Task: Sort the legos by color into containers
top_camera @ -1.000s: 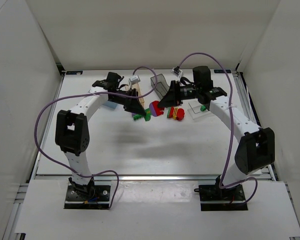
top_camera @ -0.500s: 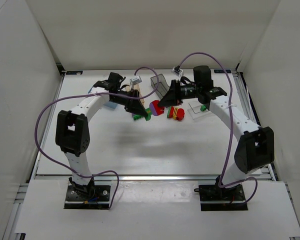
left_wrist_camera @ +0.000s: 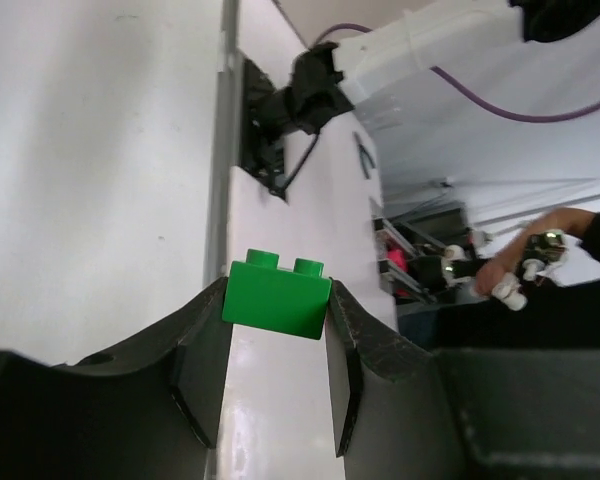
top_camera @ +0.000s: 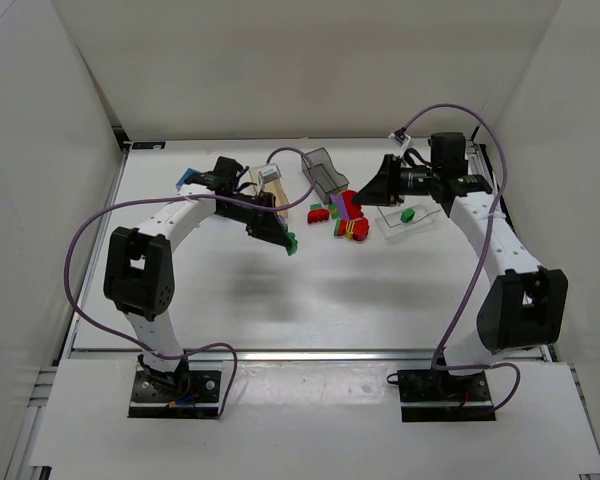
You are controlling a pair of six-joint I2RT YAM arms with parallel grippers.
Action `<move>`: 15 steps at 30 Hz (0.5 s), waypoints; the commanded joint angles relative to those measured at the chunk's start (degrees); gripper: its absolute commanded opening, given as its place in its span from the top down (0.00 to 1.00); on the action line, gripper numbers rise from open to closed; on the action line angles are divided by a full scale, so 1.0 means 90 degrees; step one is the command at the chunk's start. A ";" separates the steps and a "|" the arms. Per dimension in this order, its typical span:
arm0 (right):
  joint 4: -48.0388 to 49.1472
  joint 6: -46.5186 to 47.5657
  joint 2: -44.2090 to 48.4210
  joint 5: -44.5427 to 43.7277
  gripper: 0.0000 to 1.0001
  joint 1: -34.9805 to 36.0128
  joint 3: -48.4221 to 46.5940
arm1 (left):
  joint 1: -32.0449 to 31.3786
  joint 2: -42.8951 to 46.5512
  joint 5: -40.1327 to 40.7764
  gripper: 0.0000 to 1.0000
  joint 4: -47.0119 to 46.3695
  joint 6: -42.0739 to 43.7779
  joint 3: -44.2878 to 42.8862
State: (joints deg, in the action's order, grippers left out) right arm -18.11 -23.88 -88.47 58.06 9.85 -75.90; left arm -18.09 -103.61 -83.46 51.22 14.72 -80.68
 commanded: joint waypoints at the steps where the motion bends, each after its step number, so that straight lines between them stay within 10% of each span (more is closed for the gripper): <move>1: -0.1178 0.1340 0.0600 -0.0063 1.00 -0.0214 0.0025 | -0.0060 0.0458 0.0413 0.78 -0.0017 0.0268 -0.0477; 9: -0.2957 0.2496 0.2299 -0.1763 1.00 -0.1316 0.0561 | -0.0977 -0.0136 0.3371 0.80 -0.2028 -0.1098 -0.1960; 15: -0.3816 0.2829 0.3470 -0.2554 1.00 -0.2001 0.0884 | -0.1553 -0.1806 0.3941 0.80 -0.2068 -0.1625 -0.4047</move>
State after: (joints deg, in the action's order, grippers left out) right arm -46.04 -1.78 -60.62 40.12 -6.48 -69.34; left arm -29.95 -114.43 -53.32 34.52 4.43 -110.17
